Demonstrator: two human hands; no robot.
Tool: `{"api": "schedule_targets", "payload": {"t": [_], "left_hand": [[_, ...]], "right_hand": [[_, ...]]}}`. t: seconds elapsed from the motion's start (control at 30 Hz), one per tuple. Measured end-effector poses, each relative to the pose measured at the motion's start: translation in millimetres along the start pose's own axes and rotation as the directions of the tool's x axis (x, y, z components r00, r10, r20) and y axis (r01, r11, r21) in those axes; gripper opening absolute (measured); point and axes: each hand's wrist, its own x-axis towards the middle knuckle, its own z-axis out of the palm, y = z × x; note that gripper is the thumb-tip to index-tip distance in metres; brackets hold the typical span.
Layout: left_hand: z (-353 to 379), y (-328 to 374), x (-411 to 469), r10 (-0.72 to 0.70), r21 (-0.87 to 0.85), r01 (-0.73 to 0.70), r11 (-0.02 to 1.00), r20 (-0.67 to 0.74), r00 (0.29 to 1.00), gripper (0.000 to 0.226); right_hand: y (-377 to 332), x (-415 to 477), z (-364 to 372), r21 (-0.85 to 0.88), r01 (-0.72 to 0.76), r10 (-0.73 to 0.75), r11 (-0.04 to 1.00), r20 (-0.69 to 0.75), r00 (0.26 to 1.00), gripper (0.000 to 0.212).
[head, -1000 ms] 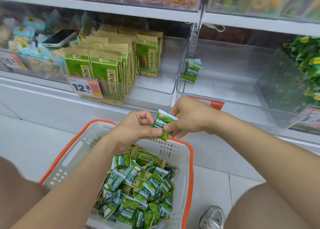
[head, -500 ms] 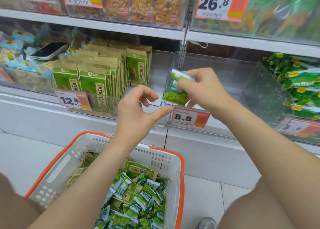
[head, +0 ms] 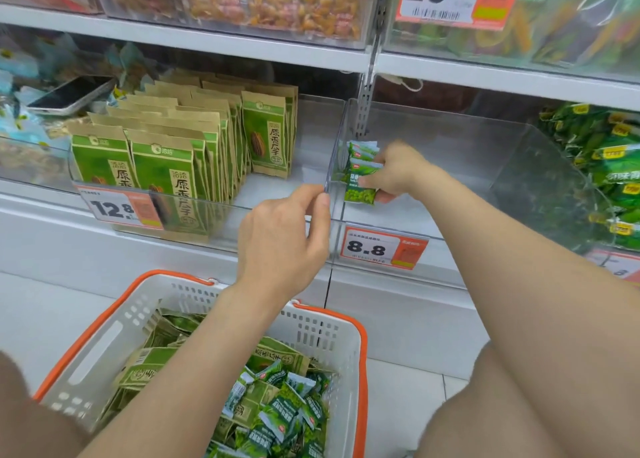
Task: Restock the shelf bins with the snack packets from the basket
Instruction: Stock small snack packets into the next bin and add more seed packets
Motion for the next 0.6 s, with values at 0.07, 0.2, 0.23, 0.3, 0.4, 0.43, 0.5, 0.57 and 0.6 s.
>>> {"api": "schedule_targets", "payload": {"t": [0.07, 0.2, 0.23, 0.3, 0.4, 0.43, 0.5, 0.57, 0.6], "left_hand": [[2.1, 2.1, 2.0, 0.008, 0.000, -0.008, 1.000, 0.008, 1.000, 0.035], [6.6, 4.7, 8.6, -0.031, 0.045, 0.031, 0.998, 0.001, 1.000, 0.033], [7.1, 5.4, 10.6, -0.043, 0.065, 0.042, 0.997, 0.008, 0.999, 0.031], [8.2, 6.4, 14.1, -0.070, 0.089, 0.067, 0.994, 0.030, 0.997, 0.029], [10.3, 6.5, 14.4, -0.090, 0.088, 0.087, 0.992, 0.036, 0.995, 0.031], [10.9, 6.9, 13.5, -0.088, 0.086, 0.085, 0.993, 0.030, 0.996, 0.030], [11.1, 7.5, 11.4, -0.073, 0.081, 0.072, 0.994, 0.011, 0.997, 0.029], [11.4, 5.7, 9.3, -0.053, 0.076, 0.053, 0.996, -0.001, 0.999, 0.027], [11.5, 4.1, 8.2, -0.049, 0.066, 0.049, 0.997, 0.003, 0.999, 0.027]], "right_hand": [[-4.7, 11.9, -0.7, -0.039, -0.025, 0.025, 0.999, -0.019, 1.000, 0.058], [-6.9, 32.0, 0.6, -0.193, -0.073, 0.048, 0.979, -0.128, 0.991, 0.055], [-6.4, 37.0, 2.2, -0.198, -0.082, 0.056, 0.977, -0.134, 0.989, 0.059], [-8.9, 38.5, 4.1, -0.196, -0.111, 0.086, 0.974, -0.132, 0.988, 0.063], [-13.1, 32.5, 2.1, -0.145, -0.136, 0.114, 0.980, -0.146, 0.983, 0.057], [-12.1, 33.1, 1.9, -0.137, -0.141, 0.119, 0.981, -0.154, 0.981, 0.058], [-11.8, 28.3, -0.1, -0.156, -0.172, 0.146, 0.973, -0.161, 0.976, 0.060], [-11.3, 21.4, -2.5, -0.180, -0.182, 0.153, 0.967, -0.165, 0.974, 0.061], [-11.2, 17.3, -3.8, -0.181, -0.178, 0.147, 0.967, -0.171, 0.974, 0.061]]}}
